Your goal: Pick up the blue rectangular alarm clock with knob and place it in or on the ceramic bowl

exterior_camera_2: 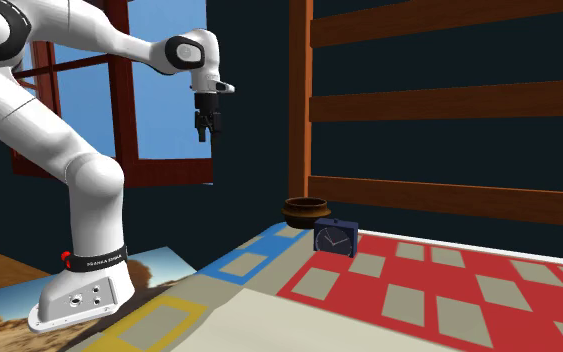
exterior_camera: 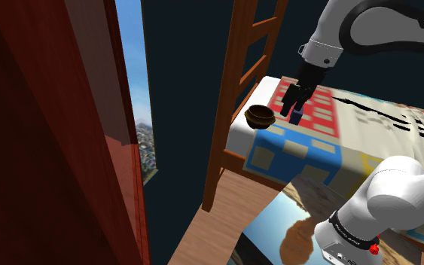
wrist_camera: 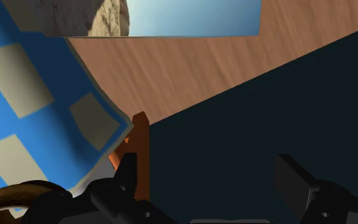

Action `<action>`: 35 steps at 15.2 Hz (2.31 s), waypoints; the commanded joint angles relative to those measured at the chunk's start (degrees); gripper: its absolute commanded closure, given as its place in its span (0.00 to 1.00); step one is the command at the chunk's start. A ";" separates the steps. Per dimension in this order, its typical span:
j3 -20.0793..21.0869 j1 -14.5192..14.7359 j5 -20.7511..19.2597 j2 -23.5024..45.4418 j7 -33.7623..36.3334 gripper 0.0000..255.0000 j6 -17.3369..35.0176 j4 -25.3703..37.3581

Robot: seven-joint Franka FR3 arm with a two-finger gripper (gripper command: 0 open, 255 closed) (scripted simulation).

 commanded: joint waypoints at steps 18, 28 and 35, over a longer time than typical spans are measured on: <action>-12.26 -10.72 -6.92 21.13 -4.23 0.00 15.76 3.87; -19.37 -15.63 -6.31 36.08 -7.28 0.00 22.35 11.57; -23.49 -19.44 -3.06 47.22 -10.19 0.00 25.13 19.06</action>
